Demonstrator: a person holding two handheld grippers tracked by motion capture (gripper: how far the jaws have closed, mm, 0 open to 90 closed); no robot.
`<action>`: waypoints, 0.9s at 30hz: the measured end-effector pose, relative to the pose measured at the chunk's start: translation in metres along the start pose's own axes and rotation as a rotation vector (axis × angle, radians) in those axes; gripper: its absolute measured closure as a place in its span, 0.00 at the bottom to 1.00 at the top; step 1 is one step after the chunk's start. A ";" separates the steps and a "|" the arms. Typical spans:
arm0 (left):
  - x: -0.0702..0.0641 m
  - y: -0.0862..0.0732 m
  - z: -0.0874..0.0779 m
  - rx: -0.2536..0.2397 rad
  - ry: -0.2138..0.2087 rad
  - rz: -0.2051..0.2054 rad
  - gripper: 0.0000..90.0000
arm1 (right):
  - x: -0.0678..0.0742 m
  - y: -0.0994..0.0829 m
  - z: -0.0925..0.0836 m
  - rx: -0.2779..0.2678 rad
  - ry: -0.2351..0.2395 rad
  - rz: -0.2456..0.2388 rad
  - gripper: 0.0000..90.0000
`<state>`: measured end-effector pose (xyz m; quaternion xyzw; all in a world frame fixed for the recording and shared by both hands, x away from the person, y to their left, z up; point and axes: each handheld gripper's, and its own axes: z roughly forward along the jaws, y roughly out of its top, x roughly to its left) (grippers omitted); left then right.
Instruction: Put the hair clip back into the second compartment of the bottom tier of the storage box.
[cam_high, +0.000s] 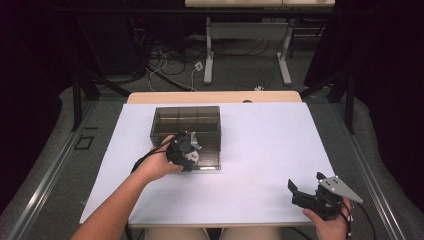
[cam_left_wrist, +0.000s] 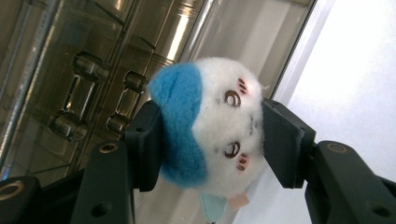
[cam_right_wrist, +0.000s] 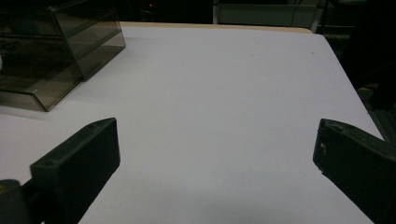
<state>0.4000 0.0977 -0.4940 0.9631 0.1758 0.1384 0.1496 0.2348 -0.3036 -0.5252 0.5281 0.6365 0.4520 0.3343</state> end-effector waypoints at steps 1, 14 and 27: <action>0.000 0.000 0.000 0.005 0.002 -0.002 0.51 | 0.000 0.000 0.000 0.000 0.000 0.002 0.00; 0.001 -0.002 0.004 0.005 0.003 -0.012 0.50 | 0.000 0.000 0.000 0.002 -0.001 -0.003 0.00; 0.003 -0.002 0.003 -0.004 0.024 -0.038 0.40 | 0.000 0.000 0.000 0.005 0.001 -0.004 0.00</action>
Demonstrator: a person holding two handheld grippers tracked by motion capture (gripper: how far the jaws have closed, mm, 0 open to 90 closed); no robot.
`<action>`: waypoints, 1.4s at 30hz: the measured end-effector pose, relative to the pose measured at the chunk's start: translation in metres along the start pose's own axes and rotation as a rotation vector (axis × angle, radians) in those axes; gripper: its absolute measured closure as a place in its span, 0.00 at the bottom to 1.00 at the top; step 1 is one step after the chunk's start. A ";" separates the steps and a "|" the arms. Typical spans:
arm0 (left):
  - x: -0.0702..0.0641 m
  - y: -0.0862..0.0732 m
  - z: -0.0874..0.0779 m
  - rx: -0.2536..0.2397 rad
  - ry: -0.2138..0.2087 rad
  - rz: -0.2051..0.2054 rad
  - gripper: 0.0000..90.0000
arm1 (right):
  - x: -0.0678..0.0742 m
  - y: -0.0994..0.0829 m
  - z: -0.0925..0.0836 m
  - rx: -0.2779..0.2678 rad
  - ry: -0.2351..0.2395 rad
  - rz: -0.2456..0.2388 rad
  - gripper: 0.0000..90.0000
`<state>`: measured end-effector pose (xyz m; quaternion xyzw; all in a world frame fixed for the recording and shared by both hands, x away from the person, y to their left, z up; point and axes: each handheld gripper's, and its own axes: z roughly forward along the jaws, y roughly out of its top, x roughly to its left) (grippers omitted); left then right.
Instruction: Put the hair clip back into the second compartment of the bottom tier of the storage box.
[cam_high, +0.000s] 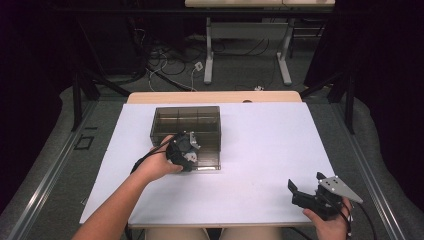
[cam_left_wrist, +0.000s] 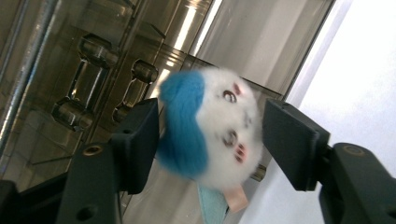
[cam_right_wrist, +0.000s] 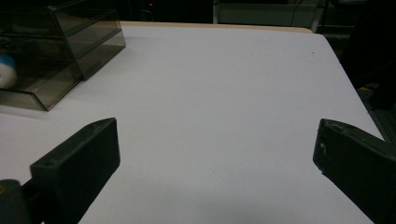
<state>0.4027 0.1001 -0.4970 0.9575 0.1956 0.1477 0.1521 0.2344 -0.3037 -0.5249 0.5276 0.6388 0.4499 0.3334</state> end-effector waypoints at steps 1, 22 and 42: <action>0.000 0.000 -0.001 0.000 -0.001 -0.002 0.39 | 0.000 0.000 0.000 0.000 0.000 -0.001 0.00; -0.001 -0.006 -0.012 -0.058 -0.021 -0.074 0.22 | 0.000 0.000 0.000 -0.005 0.000 0.001 0.00; -0.002 -0.032 -0.026 -0.194 -0.033 -0.239 0.14 | 0.001 0.000 0.000 0.001 -0.007 -0.004 0.00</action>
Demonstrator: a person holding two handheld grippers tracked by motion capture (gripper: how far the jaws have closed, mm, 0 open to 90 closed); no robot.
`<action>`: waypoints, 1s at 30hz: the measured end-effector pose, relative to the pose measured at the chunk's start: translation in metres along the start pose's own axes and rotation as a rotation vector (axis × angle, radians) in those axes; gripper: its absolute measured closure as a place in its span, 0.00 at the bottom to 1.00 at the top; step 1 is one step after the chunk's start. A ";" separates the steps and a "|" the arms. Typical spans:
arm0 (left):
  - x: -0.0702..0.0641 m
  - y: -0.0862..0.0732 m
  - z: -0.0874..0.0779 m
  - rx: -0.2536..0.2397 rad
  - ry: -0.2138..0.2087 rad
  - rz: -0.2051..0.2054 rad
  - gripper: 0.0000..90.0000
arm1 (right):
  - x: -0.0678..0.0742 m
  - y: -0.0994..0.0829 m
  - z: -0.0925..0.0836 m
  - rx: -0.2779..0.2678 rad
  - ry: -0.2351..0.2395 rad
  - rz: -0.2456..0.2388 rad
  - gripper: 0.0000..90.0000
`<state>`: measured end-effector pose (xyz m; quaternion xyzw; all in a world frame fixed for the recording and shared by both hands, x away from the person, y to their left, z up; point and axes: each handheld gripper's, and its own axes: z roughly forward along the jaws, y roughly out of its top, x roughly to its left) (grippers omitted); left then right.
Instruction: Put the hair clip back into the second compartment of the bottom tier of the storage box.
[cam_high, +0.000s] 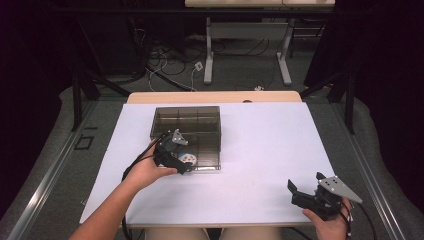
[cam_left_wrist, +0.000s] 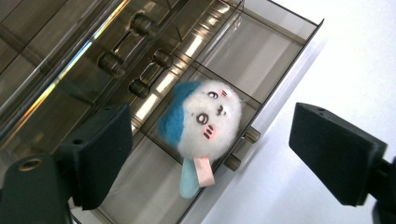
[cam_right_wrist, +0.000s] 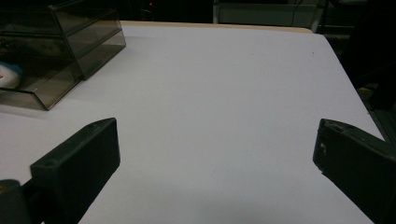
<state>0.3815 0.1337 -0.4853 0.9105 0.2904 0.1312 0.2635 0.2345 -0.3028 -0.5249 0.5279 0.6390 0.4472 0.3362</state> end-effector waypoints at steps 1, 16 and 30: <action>0.000 -0.002 0.000 -0.014 0.003 -0.010 0.14 | 0.000 0.000 0.000 0.002 0.002 0.000 0.00; 0.003 -0.026 -0.018 -0.134 -0.003 -0.123 0.08 | 0.000 0.000 0.000 -0.002 0.004 0.003 0.00; 0.007 -0.051 -0.034 -0.222 0.032 -0.174 0.05 | 0.001 0.000 0.000 0.001 0.004 0.005 0.00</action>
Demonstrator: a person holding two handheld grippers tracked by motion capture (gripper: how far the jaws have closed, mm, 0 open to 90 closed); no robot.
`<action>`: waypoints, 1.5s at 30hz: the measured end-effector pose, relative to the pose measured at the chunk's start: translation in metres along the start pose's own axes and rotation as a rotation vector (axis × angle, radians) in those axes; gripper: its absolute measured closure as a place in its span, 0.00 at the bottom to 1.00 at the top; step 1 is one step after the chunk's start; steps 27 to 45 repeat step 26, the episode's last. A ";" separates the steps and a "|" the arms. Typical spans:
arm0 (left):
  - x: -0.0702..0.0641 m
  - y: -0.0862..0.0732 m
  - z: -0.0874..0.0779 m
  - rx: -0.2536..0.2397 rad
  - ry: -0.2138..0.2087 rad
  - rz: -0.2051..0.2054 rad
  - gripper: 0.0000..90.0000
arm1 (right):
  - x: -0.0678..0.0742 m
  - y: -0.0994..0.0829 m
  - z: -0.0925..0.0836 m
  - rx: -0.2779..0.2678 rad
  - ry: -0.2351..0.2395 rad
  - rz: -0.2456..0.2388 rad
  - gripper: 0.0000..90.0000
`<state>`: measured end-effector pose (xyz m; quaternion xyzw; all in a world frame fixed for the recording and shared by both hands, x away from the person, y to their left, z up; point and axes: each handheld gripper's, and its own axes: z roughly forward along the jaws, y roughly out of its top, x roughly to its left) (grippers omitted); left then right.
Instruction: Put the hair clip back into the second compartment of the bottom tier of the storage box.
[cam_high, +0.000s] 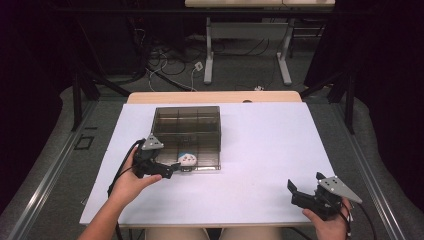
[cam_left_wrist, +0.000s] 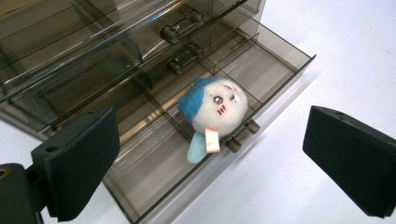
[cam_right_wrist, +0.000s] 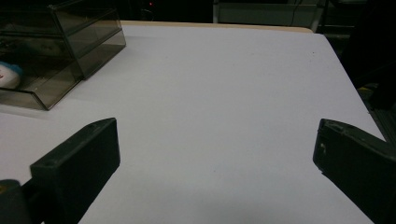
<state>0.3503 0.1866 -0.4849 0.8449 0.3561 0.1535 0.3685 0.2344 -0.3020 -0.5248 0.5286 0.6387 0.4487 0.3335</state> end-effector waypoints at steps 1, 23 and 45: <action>0.000 -0.001 -0.002 0.001 0.000 -0.004 0.05 | 0.000 0.000 0.000 0.000 0.000 -0.001 0.00; 0.015 -0.034 -0.035 -0.114 0.068 -0.076 0.04 | 0.000 0.000 0.000 0.001 0.000 0.002 0.00; 0.016 -0.038 -0.038 -0.122 0.084 -0.087 0.04 | 0.000 0.000 0.000 0.011 0.001 0.003 0.00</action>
